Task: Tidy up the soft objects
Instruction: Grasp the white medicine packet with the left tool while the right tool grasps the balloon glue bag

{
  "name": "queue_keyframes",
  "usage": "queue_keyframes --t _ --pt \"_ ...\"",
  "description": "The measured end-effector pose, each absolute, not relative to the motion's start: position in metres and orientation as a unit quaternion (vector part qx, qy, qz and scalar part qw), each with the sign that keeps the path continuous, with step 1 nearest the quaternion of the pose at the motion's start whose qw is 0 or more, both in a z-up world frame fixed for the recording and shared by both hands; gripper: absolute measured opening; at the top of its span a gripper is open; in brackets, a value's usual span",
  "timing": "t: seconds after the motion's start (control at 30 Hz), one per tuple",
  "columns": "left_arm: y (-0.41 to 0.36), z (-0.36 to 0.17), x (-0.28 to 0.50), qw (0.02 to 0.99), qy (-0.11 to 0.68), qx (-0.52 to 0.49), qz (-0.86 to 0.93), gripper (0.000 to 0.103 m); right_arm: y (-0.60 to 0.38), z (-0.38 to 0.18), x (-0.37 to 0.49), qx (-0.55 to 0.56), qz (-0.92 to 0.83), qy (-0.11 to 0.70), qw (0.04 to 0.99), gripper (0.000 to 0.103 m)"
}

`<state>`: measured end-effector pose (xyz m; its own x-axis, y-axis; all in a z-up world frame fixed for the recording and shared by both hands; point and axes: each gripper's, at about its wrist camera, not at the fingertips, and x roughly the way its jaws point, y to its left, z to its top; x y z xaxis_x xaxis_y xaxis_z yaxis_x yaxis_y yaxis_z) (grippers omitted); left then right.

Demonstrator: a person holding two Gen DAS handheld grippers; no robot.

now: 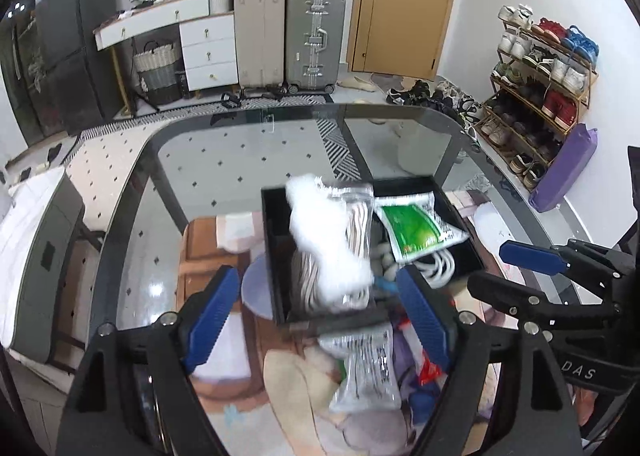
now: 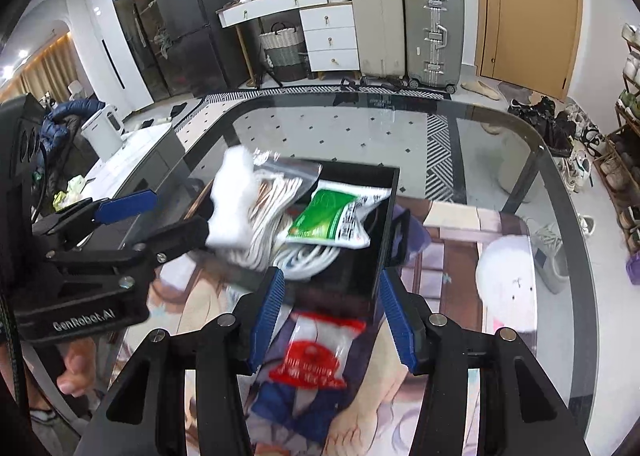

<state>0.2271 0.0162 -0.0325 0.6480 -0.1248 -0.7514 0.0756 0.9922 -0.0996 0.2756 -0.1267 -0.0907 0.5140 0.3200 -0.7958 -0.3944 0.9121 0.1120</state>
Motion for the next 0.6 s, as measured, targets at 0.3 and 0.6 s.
queue_keyframes --t 0.3,0.6 --pt "0.013 -0.056 0.196 0.898 0.435 -0.01 -0.06 0.082 -0.128 -0.131 0.265 -0.057 0.209 0.489 0.845 0.051" --pt "0.007 -0.081 0.187 0.885 0.46 0.009 -0.074 0.082 -0.117 -0.16 0.266 -0.055 0.213 0.515 0.829 0.052"
